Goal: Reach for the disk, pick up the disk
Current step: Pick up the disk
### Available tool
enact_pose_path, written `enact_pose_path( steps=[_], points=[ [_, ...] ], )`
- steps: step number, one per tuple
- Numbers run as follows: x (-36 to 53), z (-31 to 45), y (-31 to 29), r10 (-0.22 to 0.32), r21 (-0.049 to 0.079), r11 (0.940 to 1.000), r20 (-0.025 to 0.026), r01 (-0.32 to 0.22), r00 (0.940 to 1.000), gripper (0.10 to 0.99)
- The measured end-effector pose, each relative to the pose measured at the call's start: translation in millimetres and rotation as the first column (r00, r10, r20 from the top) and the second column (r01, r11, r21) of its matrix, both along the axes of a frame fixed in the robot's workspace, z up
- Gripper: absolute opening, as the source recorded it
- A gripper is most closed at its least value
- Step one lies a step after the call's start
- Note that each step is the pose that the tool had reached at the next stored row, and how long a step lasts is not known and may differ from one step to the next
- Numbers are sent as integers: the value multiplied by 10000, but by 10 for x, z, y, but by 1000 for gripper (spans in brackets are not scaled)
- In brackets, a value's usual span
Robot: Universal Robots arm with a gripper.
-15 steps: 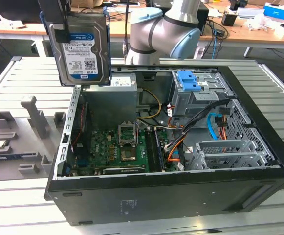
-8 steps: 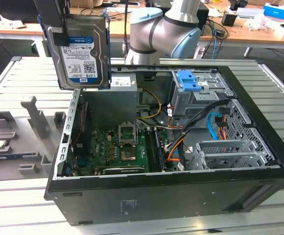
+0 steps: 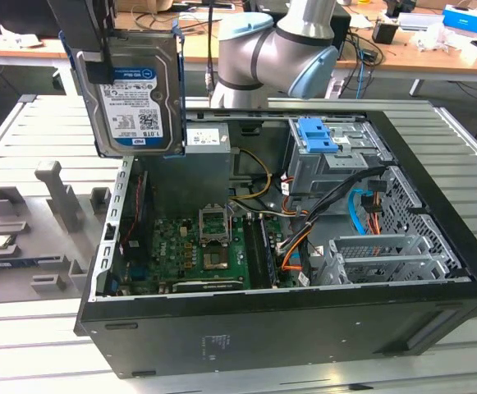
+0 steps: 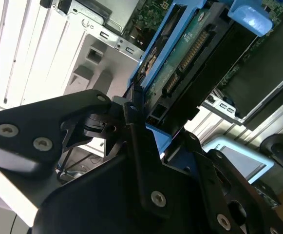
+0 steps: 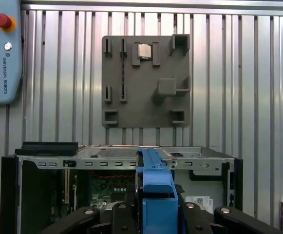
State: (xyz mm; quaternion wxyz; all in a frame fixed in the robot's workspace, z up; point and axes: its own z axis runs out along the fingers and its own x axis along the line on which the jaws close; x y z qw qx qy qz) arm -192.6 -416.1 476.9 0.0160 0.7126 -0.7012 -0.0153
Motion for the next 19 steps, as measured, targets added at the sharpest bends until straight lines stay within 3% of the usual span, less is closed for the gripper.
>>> enact_pose_path(
  steps=[10, 12, 17, 19],
  points=[
    [0, -2, -177, 1, 0, 10000, -1, -1, 10000, 369],
    [0, -3, -243, 1, 0, 10000, -1, -1, 10000, 369],
    [1, -4, -329, 1, -1, 10000, -1, -1, 10000, 369],
    [0, -5, -395, 1, 0, 10000, 0, -1, 10000, 369]
  ],
)
